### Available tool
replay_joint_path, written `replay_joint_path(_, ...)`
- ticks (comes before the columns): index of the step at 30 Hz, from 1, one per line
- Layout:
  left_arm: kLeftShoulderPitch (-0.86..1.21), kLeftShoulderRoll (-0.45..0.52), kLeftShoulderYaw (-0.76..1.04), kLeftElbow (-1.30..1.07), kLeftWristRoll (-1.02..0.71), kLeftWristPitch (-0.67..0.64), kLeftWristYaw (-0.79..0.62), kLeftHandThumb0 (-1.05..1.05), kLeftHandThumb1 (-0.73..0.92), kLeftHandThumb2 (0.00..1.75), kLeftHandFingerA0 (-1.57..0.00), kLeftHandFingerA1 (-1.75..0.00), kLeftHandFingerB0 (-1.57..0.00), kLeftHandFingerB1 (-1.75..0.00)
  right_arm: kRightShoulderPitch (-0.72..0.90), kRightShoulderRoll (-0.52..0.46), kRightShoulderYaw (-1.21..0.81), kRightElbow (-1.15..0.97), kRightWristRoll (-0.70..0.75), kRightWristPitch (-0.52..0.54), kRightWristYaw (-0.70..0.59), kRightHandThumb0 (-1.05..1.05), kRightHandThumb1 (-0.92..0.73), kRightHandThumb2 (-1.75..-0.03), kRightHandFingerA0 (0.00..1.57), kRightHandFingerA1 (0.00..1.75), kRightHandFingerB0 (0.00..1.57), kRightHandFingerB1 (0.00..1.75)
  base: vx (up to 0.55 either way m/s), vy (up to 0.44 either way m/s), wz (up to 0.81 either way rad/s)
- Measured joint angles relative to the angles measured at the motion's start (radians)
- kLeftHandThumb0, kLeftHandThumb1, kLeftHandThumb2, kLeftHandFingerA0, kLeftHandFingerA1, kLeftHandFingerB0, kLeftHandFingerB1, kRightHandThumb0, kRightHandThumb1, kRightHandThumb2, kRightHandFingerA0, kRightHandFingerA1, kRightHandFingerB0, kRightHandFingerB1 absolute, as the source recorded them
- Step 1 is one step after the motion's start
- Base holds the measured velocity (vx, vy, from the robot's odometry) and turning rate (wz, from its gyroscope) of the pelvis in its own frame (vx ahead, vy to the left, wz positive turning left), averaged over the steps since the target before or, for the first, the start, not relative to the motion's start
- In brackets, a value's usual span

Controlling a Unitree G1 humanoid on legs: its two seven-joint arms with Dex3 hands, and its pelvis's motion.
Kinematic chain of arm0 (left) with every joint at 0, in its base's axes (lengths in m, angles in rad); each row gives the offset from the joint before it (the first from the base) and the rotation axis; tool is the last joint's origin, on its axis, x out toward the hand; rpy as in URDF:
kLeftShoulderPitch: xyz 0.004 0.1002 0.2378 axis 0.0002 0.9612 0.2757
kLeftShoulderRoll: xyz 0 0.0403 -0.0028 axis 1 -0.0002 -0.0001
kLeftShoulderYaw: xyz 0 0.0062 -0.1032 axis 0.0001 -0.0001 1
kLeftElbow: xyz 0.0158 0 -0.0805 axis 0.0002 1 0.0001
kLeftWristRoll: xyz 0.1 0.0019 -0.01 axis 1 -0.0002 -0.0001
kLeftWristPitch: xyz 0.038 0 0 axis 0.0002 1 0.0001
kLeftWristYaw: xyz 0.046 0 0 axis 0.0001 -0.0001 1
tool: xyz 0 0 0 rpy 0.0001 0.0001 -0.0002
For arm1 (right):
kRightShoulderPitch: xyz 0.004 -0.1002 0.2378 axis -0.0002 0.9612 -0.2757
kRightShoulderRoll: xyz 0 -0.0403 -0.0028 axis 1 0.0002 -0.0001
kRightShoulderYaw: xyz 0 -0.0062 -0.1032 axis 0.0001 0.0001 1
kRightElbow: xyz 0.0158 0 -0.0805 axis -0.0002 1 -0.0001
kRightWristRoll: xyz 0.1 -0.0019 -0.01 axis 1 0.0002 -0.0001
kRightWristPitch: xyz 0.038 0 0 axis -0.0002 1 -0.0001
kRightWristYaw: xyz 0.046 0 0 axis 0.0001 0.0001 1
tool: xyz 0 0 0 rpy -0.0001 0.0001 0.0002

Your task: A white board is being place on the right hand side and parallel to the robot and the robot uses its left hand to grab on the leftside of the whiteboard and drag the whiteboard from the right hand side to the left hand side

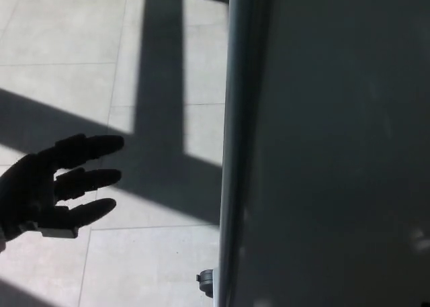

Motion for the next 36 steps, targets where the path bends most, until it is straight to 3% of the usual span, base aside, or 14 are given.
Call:
replay_joint_path(1, -0.009, -0.002, -0.01, -0.007, 0.0, 0.011, 0.0, -0.45, 0.46, 0.63, -0.23, -0.42, -0.16, -0.33, 0.002, 0.004, 0.0, 0.0, 0.001, 0.0, 0.001, -0.44, -0.72, -0.64, 0.93, 0.64, 0.35, 0.33, 0.0, 0.0, 0.0)
replay_joint_path(5, -0.081, -0.006, -0.094, -0.005, 0.028, 0.039, 0.001, -0.46, 0.46, 0.64, -0.23, -0.42, -0.15, -0.32, 0.011, 0.01, 0.006, -0.002, 0.002, 0.001, 0.003, -0.43, -0.72, -0.65, 0.93, 0.64, 0.35, 0.33, 0.0, 0.0, 0.0)
replay_joint_path(6, -0.092, -0.006, -0.106, -0.002, 0.035, 0.041, 0.002, -0.27, 0.35, 0.88, -0.06, -0.49, 0.0, -0.46, 0.012, 0.01, 0.007, -0.003, 0.002, 0.001, 0.003, -0.41, -0.72, -0.63, 0.93, 0.67, 0.38, 0.33, 0.0, 0.0, 0.0)
replay_joint_path(10, -0.165, -0.027, -0.154, 0.045, 0.055, 0.061, 0.004, -0.27, 0.34, 0.87, -0.05, -0.49, 0.0, -0.47, 0.015, 0.014, 0.01, -0.005, 0.002, -0.001, -0.005, -0.41, -0.7, -0.62, 0.95, 0.69, 0.41, 0.33, -0.01, -0.003, 0.02)
replay_joint_path(12, -0.189, -0.036, -0.165, 0.059, 0.064, 0.069, 0.006, -0.3, 0.3, 0.86, -0.03, -0.48, 0.0, -0.47, 0.015, 0.017, 0.011, -0.005, 0.002, -0.003, -0.008, -0.41, -0.7, -0.61, 0.96, 0.7, 0.41, 0.33, 0.0, 0.0, 0.0)
replay_joint_path(13, -0.207, -0.044, -0.175, 0.078, 0.073, 0.07, 0.008, -0.57, 0.42, 0.67, -0.2, -0.41, -0.08, -0.33, 0.017, 0.018, 0.011, -0.005, 0.002, -0.005, -0.009, -0.41, -0.7, -0.61, 0.97, 0.71, 0.41, 0.34, 0.0, 0.0, 0.0)
replay_joint_path(17, -0.256, -0.065, -0.21, 0.135, 0.108, 0.07, 0.021, -0.61, 0.43, 0.69, -0.24, -0.42, -0.08, -0.33, 0.019, 0.023, 0.013, -0.005, 0.001, -0.016, -0.014, -0.39, -0.71, -0.61, 0.95, 0.7, 0.42, 0.34, 0.0, 0.0, 0.0)
replay_joint_path(27, -0.329, -0.135, -0.222, 0.249, 0.134, 0.058, 0.046, -0.6, 0.4, 0.7, -0.21, -0.43, -0.07, -0.31, 0.021, 0.024, 0.034, -0.003, -0.01, -0.036, -0.032, -0.39, -0.7, -0.62, 0.96, 0.71, 0.42, 0.35, 0.0, 0.0, 0.0)
replay_joint_path(28, -0.335, -0.14, -0.222, 0.256, 0.136, 0.057, 0.049, -0.31, 0.25, 0.85, -0.03, -0.48, -0.01, -0.48, 0.022, 0.024, 0.035, -0.003, -0.01, -0.037, -0.034, -0.39, -0.71, -0.62, 0.95, 0.71, 0.42, 0.34, 0.0, 0.0, 0.0)
replay_joint_path(36, -0.366, -0.185, -0.226, 0.282, 0.161, 0.049, 0.073, -0.32, 0.23, 0.84, -0.02, -0.48, 0.0, -0.47, 0.018, 0.025, 0.05, -0.002, -0.017, -0.043, -0.049, -0.4, -0.7, -0.61, 0.97, 0.71, 0.43, 0.35, 0.0, 0.0, 0.0)
